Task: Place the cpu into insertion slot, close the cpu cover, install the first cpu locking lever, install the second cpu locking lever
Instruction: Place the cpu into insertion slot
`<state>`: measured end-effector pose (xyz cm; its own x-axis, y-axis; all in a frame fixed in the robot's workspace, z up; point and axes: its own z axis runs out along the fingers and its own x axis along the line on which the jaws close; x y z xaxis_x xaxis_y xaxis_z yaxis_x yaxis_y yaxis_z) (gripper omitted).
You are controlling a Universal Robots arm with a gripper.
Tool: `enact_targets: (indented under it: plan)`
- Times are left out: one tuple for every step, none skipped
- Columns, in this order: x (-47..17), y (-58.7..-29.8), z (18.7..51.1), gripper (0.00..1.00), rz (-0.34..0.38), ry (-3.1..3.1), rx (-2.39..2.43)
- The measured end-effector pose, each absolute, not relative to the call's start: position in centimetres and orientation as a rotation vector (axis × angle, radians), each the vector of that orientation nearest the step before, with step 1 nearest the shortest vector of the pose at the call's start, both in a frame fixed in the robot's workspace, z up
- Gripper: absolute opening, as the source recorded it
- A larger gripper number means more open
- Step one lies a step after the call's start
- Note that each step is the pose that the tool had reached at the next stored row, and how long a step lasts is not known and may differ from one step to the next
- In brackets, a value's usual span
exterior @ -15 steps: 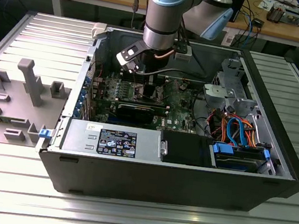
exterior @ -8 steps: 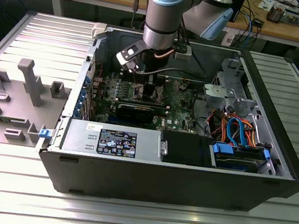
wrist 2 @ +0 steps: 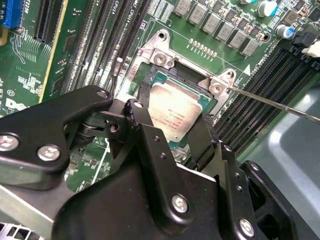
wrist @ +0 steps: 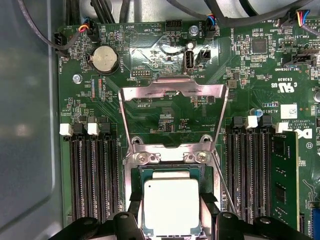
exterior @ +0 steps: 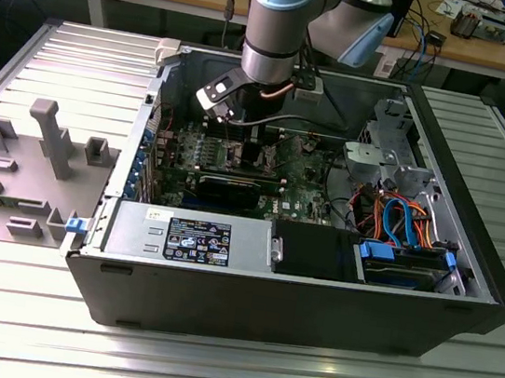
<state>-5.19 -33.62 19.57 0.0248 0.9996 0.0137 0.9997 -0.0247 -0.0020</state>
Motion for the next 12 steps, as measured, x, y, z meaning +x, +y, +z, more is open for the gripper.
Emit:
enact_targets:
  plan:
    - [-5.19, -33.62, 19.55, 0.54, -0.013, -2.186, -2.241]
    - [-5.19, -33.62, 19.53, 0.54, -0.013, -2.186, -2.241]
    - [-5.19, -33.62, 19.52, 0.54, -0.013, -2.186, -2.241]
    - [-5.19, -33.62, 19.52, 0.54, -0.013, -2.186, -2.241]
    - [-5.19, -33.62, 19.51, 0.54, -0.014, -2.186, -2.241]
    - [-5.19, -33.62, 19.51, 0.54, -0.014, -2.186, -2.241]
    - [-5.19, -33.62, 19.51, 0.54, -0.013, -2.186, -2.241]
    - [-5.19, -33.62, 19.51, 0.54, -0.013, -2.186, -2.241]
    - [-5.19, -33.62, 19.51, 0.54, -0.013, -2.186, -2.241]
    - [-5.19, -33.62, 19.51, 0.54, -0.013, -2.186, -2.241]
    - [-5.19, -33.62, 19.51, 0.54, -0.013, -2.186, -2.241]
    - [-5.18, -33.61, 19.5, 0.54, -0.012, -2.187, -2.242]
